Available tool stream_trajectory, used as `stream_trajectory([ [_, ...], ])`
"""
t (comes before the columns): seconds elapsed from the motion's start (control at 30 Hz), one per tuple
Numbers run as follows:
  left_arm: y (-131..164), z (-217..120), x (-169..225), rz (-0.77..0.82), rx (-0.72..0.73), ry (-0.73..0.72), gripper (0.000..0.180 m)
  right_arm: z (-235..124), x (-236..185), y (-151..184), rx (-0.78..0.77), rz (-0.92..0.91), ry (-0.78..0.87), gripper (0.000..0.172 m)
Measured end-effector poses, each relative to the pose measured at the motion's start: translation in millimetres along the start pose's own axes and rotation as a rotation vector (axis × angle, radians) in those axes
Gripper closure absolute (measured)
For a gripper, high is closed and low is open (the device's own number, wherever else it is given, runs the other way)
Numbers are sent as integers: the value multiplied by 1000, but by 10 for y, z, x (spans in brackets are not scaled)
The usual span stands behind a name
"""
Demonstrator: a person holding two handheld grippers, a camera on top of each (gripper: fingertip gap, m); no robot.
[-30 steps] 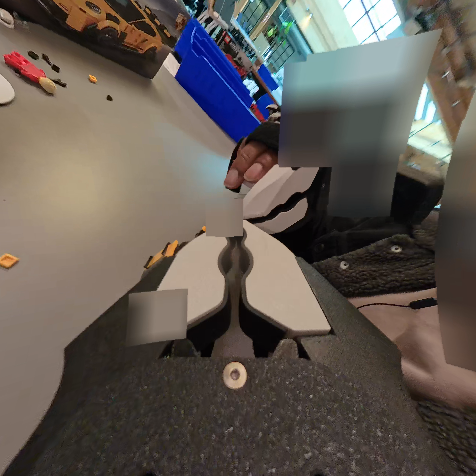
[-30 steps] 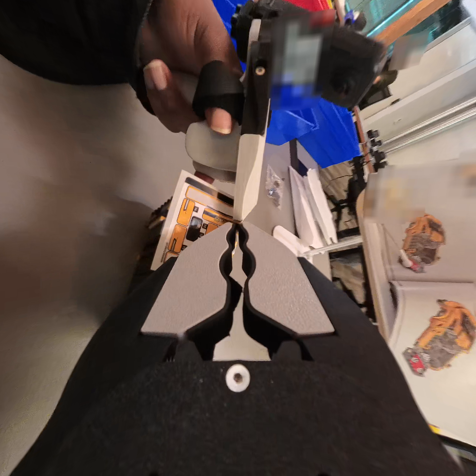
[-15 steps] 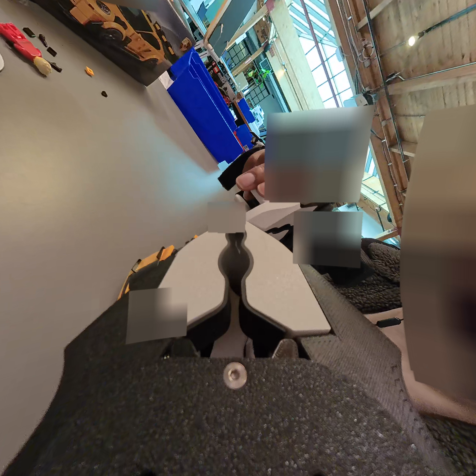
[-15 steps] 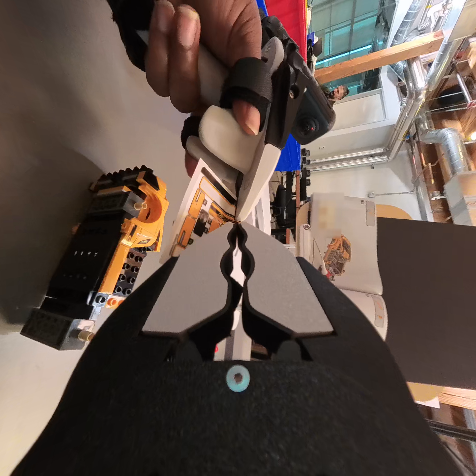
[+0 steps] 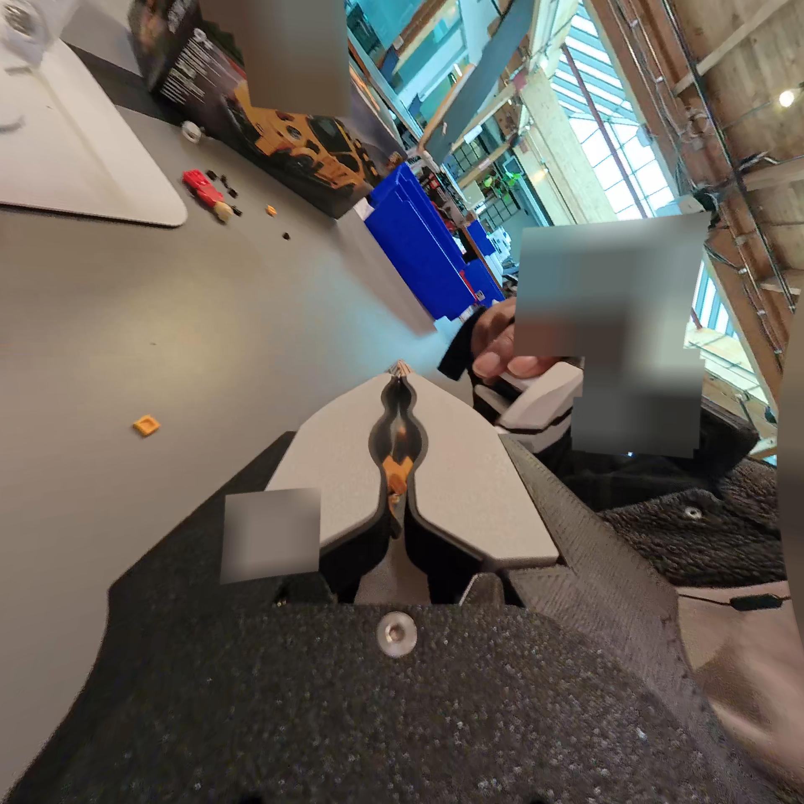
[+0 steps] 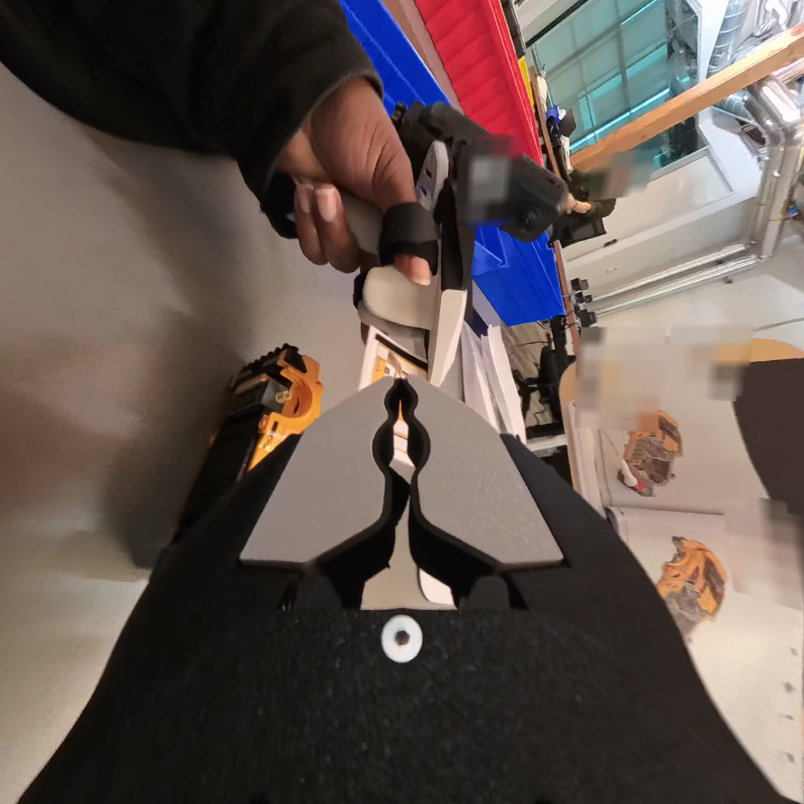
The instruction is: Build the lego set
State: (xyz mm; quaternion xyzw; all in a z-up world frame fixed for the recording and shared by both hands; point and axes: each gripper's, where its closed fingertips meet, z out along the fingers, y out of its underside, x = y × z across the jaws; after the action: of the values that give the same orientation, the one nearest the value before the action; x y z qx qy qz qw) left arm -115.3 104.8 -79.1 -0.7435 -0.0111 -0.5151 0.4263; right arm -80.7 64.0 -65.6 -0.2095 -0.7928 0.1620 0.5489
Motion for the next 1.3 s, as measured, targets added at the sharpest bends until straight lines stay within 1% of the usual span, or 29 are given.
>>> stream_trajectory([
  [0.17,-169,-100,-280,31,104,-91,180,-104,83,-20,38,90,-17,172],
  [0.2,-174,-110,-356,62,105,-129,174,-128,112,-12,43,111,-15,172],
  [0.23,-177,-117,-439,99,103,-179,159,-148,135,0,46,131,-17,172],
  [0.27,-183,-127,-506,144,98,-227,149,-165,155,15,46,147,-17,172],
  [0.33,-221,-158,-587,261,97,-322,137,-189,187,46,40,161,-12,172],
  [0.4,-254,-189,-623,380,87,-405,130,-206,207,72,28,166,-8,172],
  [0.47,-270,-205,-627,453,78,-445,127,-223,225,80,22,167,-1,172],
  [0.5,-278,-207,-618,466,81,-444,127,-231,232,79,20,168,0,172],
  [0.57,-313,-205,-606,458,103,-424,137,-247,251,86,14,165,7,172],
  [0.67,-486,-132,-573,441,158,-374,141,-271,298,117,10,179,17,172],
  [0.77,-736,57,-481,453,210,-287,143,-306,357,207,-7,195,34,172],
  [0.87,-931,340,-542,533,213,-239,142,-349,409,285,-16,219,48,172],
  [0.9,-975,445,-634,542,196,-240,141,-361,425,317,-20,228,53,172],
  [1.0,-995,719,-1058,467,73,-289,144,-396,467,435,-39,253,63,172],
  [1.07,-1013,789,-1286,453,14,-369,149,-427,495,509,-50,269,71,172],
  [1.13,-963,812,-1492,469,-96,-473,147,-452,519,580,-56,288,74,172],
  [1.23,-941,706,-1772,594,-237,-683,146,-469,536,688,-72,310,78,172],
  [1.3,-968,586,-1890,748,-325,-826,137,-467,530,738,-81,321,75,172],
])
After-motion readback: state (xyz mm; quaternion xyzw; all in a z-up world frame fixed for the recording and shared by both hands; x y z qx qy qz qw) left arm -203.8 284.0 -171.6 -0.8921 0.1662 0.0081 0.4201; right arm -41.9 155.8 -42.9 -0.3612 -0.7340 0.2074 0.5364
